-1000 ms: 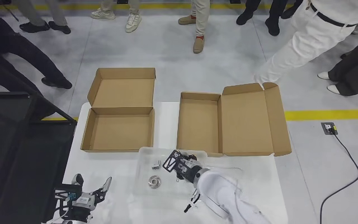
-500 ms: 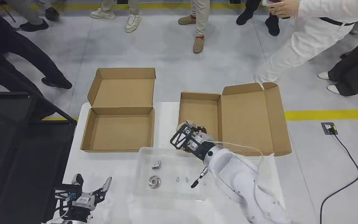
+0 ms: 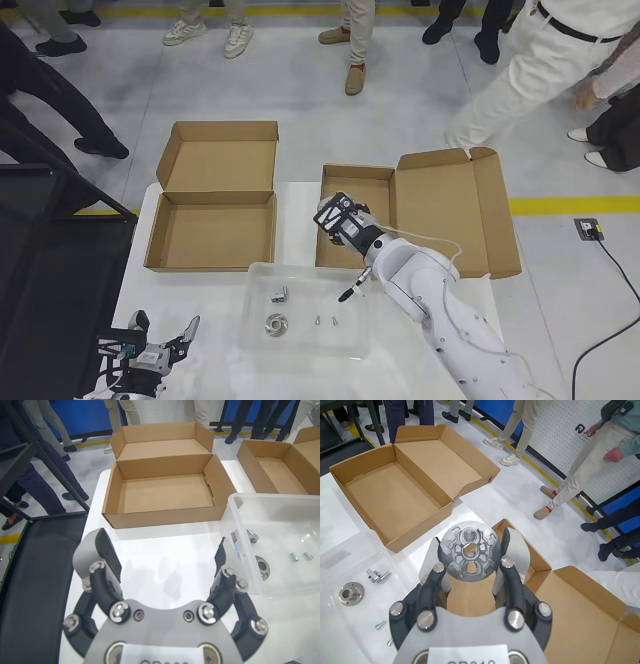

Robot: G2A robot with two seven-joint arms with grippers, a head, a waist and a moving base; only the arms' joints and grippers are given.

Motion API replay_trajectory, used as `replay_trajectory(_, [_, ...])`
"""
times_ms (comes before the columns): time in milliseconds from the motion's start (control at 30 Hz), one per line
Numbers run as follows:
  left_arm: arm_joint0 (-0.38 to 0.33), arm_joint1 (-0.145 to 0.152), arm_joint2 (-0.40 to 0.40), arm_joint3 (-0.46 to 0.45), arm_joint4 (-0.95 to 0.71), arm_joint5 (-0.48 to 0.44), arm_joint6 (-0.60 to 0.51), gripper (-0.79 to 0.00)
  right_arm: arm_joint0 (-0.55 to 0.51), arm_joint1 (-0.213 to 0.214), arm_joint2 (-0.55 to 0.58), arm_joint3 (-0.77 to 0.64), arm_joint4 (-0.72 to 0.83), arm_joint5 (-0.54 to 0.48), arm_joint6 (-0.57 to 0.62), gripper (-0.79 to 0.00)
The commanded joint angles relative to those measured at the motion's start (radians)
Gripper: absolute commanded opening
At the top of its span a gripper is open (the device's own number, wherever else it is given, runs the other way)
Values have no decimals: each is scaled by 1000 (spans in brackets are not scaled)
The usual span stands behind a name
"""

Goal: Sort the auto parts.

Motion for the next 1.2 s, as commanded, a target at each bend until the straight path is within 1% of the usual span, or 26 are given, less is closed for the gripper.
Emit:
replay_trajectory(0, [0, 0, 0, 0, 0, 0, 0, 0, 0, 0, 0, 0, 0, 0, 0, -785])
replay_trajectory(200, [0, 0, 0, 0, 0, 0, 0, 0, 0, 0, 0, 0, 0, 0, 0, -785])
replay_trajectory(300, [0, 0, 0, 0, 0, 0, 0, 0, -5, -7, 4, 38, 47, 33, 3, -785])
replay_trajectory(367, [0, 0, 0, 0, 0, 0, 0, 0, 24, -17, -1, 101, 113, 42, 0, -785])
replay_trajectory(467, [0, 0, 0, 0, 0, 0, 0, 0, 88, -38, -26, 215, 170, 82, 11, -785])
replay_trajectory(533, [0, 0, 0, 0, 0, 0, 0, 0, 133, -53, -53, 289, 180, 122, 20, -785])
replay_trajectory(567, [0, 0, 0, 0, 0, 0, 0, 0, 154, -61, -64, 327, 182, 147, 20, -785])
replay_trajectory(667, [0, 0, 0, 0, 0, 0, 0, 0, 216, -89, -109, 437, 161, 268, 47, -785])
replay_trajectory(733, [0, 0, 0, 0, 0, 0, 0, 0, 252, -110, -140, 503, 170, 304, 37, -785])
replay_trajectory(1000, [0, 0, 0, 0, 0, 0, 0, 0, 364, -185, -200, 758, 259, 370, -39, -785])
replay_trajectory(1167, [0, 0, 0, 0, 0, 0, 0, 0, 409, -224, -213, 887, 324, 350, -97, -785])
